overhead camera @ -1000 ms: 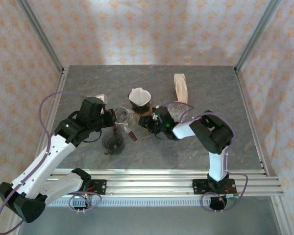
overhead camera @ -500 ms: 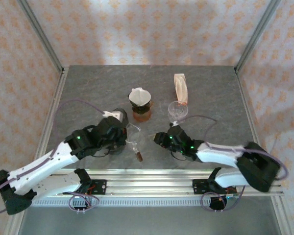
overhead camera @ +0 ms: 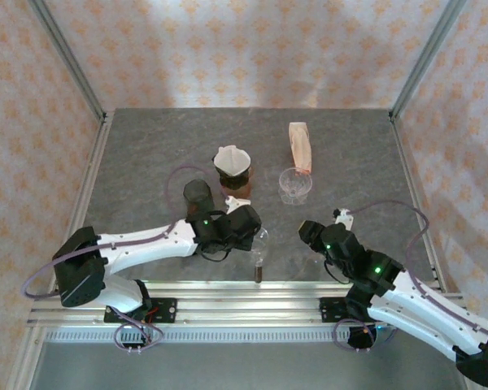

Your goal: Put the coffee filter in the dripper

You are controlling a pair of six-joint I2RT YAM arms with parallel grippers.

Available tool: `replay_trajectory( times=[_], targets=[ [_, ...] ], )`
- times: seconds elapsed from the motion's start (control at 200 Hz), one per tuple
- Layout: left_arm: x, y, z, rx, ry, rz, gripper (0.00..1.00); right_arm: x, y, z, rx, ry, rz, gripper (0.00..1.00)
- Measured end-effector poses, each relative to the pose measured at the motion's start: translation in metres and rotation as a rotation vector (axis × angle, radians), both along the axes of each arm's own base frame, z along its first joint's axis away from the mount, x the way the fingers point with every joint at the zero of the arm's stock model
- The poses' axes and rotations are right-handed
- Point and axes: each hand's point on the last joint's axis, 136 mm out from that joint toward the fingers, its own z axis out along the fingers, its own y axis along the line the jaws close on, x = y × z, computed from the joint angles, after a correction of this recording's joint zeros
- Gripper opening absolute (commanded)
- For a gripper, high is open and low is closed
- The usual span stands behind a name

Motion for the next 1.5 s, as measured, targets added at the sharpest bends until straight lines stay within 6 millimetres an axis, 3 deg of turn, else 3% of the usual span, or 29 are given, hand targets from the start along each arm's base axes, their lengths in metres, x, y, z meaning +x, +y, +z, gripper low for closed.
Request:
replay_trajectory(
  times=[0.175,0.32,0.53,0.676,0.771,0.876,1.066,1.296,1.496],
  targets=[
    [0.005,-0.004,0.004,-0.003,-0.018,0.008,0.0,-0.004,-0.005,-0.008,-0.032,0.028,0.0,0.58],
    [0.005,-0.005,0.002,0.003,-0.015,0.003,0.24,-0.005,-0.006,-0.012,-0.049,0.043,0.001,0.61],
    [0.009,-0.01,0.011,-0.017,-0.029,0.002,0.49,-0.005,-0.006,-0.016,-0.083,0.067,0.006,0.62],
    [0.012,-0.015,0.03,-0.058,-0.055,0.004,0.73,-0.003,-0.003,-0.016,-0.108,0.079,0.011,0.61],
    [0.01,-0.011,0.055,-0.104,-0.097,-0.005,0.85,0.004,-0.001,-0.013,-0.143,0.093,0.006,0.59],
    [0.007,-0.003,0.087,-0.175,-0.148,-0.005,0.99,0.03,-0.01,-0.005,-0.162,0.132,-0.067,0.55],
    [-0.003,0.018,0.132,-0.29,-0.23,0.007,1.0,0.084,-0.032,0.002,-0.184,0.197,-0.162,0.54],
    [-0.017,0.045,0.137,-0.336,-0.266,0.019,1.0,0.151,-0.03,-0.004,-0.181,0.276,-0.138,0.53],
    [-0.025,0.066,0.129,-0.346,-0.294,0.038,1.0,0.183,-0.031,-0.022,-0.192,0.336,-0.132,0.45]
  ],
)
